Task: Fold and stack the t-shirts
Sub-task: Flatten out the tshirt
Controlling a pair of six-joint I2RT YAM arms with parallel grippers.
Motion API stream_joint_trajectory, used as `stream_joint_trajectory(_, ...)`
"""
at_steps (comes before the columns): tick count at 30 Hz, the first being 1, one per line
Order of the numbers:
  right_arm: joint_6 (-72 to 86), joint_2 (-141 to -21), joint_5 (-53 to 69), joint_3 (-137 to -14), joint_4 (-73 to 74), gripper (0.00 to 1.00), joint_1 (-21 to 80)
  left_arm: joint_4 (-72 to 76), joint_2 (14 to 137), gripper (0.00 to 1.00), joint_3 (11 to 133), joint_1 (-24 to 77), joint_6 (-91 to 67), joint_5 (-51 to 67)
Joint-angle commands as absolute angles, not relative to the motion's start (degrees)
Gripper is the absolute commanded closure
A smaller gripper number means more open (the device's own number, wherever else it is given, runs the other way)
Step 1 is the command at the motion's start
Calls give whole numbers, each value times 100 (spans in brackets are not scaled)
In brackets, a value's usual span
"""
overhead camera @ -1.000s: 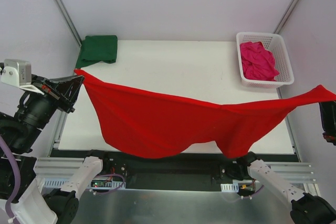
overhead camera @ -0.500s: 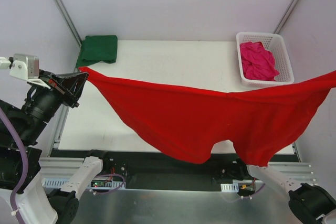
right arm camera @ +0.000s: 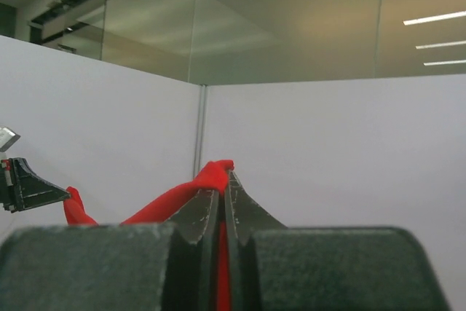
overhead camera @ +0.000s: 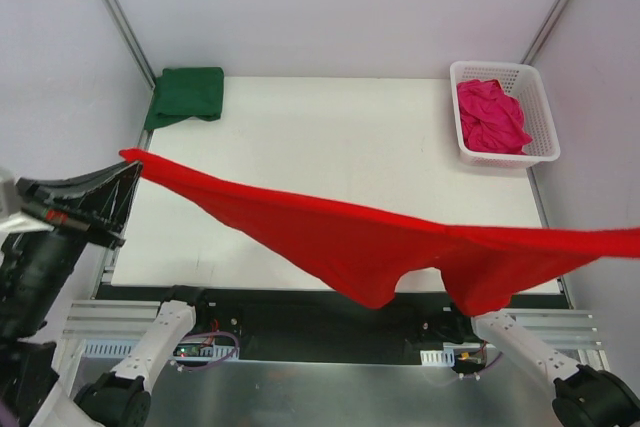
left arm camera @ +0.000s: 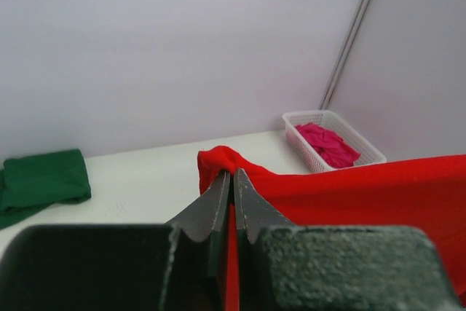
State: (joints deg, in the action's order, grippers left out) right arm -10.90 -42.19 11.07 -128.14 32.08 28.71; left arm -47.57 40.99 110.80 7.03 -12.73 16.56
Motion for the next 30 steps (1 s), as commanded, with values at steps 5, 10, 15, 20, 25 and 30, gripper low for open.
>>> stream_joint_trajectory(5, -624, -3710, 1652, -12920, 2496, 98, 2857, -4324, 3639, 100, 11925, 650, -1222, 1723)
stream_joint_trajectory(10, -983, -3849, 1294, -12701, 2514, 98, 2979, -4061, 3779, 100, 11928, 650, -1108, 1538)
stream_joint_trajectory(15, -1738, -4244, 355, -11851, 2453, 99, 3663, -3306, 3937, 100, 10628, 650, -958, 1345)
stream_joint_trajectory(20, -2232, -4570, -552, -10742, 2032, 99, 4157, -2437, 4192, 100, 9197, 650, -879, 1204)
stream_joint_trajectory(25, -2285, -4877, -966, -9662, 1565, 99, 4157, -1619, 4525, 100, 8175, 650, -774, 880)
stream_joint_trajectory(30, -2040, -5238, -1037, -8957, 1196, 99, 3895, -838, 5061, 100, 7296, 650, -799, 756)
